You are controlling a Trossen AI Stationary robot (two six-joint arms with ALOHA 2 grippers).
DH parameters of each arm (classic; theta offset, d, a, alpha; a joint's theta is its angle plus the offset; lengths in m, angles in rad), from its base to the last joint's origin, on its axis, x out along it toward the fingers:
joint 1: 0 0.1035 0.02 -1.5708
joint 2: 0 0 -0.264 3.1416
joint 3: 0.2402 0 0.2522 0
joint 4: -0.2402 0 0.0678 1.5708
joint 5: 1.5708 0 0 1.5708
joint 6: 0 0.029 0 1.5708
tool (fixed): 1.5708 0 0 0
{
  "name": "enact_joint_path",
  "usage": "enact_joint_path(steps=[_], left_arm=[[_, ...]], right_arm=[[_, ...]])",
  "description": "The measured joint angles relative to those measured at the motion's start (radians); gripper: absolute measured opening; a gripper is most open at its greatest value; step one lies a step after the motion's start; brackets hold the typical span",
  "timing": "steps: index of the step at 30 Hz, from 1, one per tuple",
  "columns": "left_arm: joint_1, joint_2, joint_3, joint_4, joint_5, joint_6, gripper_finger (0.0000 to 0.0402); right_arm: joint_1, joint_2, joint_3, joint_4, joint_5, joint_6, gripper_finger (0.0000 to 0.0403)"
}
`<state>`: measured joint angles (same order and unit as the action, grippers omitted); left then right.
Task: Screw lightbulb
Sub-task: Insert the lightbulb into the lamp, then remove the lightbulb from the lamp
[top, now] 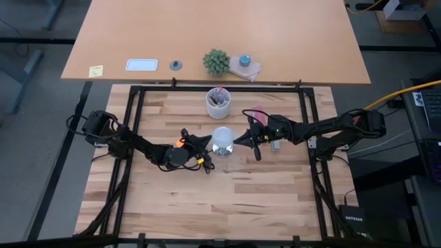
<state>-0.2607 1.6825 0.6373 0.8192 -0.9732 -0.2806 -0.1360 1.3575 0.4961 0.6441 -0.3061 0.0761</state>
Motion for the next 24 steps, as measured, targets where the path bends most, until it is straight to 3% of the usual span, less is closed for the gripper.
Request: enact_joint_path(steps=[11, 24], left_arm=[[-0.076, -0.021, 0.0, 0.003, -0.191, 0.082, 0.0001], [-0.191, -0.048, 0.0, 0.03, -0.202, 0.092, 0.0001]], right_arm=[[-0.001, -0.022, 0.0, 0.003, -0.002, -0.009, 0.0005], [-0.002, -0.126, 0.0, 0.01, -0.002, -0.057, 0.0005]])
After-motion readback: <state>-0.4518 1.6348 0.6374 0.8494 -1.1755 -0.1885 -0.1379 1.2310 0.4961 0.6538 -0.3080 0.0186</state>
